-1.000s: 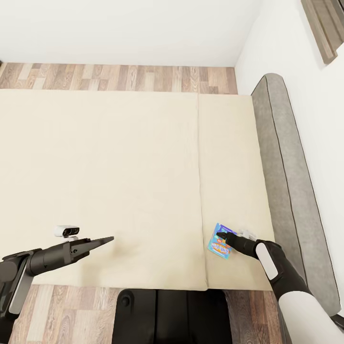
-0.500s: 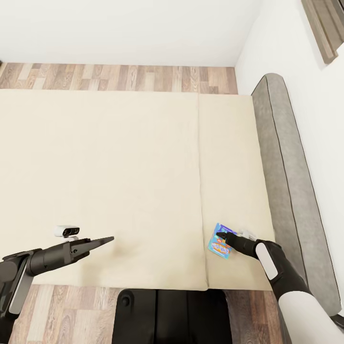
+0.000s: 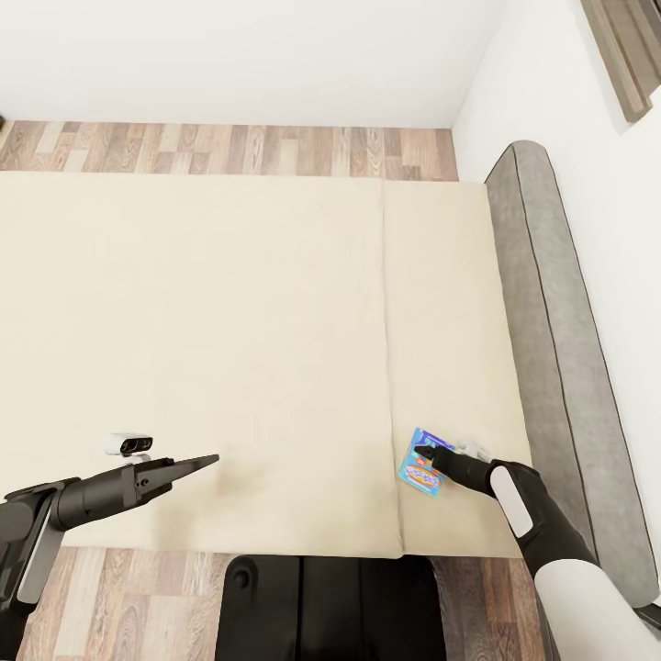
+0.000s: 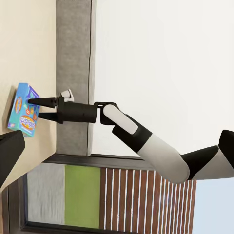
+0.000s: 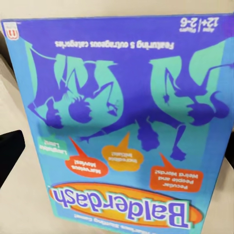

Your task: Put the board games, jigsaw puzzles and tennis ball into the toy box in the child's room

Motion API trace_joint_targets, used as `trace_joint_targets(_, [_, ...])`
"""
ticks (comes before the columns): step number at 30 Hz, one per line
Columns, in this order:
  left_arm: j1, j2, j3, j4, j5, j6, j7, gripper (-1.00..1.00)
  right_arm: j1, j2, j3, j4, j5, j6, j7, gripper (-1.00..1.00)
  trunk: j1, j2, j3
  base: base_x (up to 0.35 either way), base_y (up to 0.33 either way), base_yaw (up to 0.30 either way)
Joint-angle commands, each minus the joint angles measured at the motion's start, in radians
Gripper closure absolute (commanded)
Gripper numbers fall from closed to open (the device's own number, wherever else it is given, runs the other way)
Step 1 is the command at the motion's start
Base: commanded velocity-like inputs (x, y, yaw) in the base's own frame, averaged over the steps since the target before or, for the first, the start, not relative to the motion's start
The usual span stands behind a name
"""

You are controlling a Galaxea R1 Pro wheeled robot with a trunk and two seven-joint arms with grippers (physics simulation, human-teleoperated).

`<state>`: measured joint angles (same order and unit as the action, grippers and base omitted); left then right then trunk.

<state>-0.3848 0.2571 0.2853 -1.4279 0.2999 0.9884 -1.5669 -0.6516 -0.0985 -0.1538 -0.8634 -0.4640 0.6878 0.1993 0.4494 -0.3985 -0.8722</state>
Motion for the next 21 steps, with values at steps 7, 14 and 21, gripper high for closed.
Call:
trace_joint_targets(7, [0.0, 0.001, 0.0, 0.0, -0.001, 0.011, -0.004, -1.0, 0.0, 0.0, -0.003, -0.002, 0.002, 0.006, 0.005, -1.0, 0.001, -0.001, -0.001, 0.0, 0.0, 0.0])
trace_joint_targets(14, [0.0, 0.001, 0.0, 0.0, -0.001, 0.01, -0.004, -1.0, 0.001, 0.001, -0.001, -0.002, 0.002, 0.006, 0.005, -1.0, 0.001, -0.001, -0.001, 0.0, 0.0, 0.0])
trace_joint_targets(21, [0.001, 0.001, 0.0, 0.0, -0.001, 0.01, -0.004, -1.0, 0.0, 0.009, -0.001, -0.006, 0.003, 0.006, 0.007, -1.0, 0.001, -0.001, -0.001, 0.0, 0.0, 0.0])
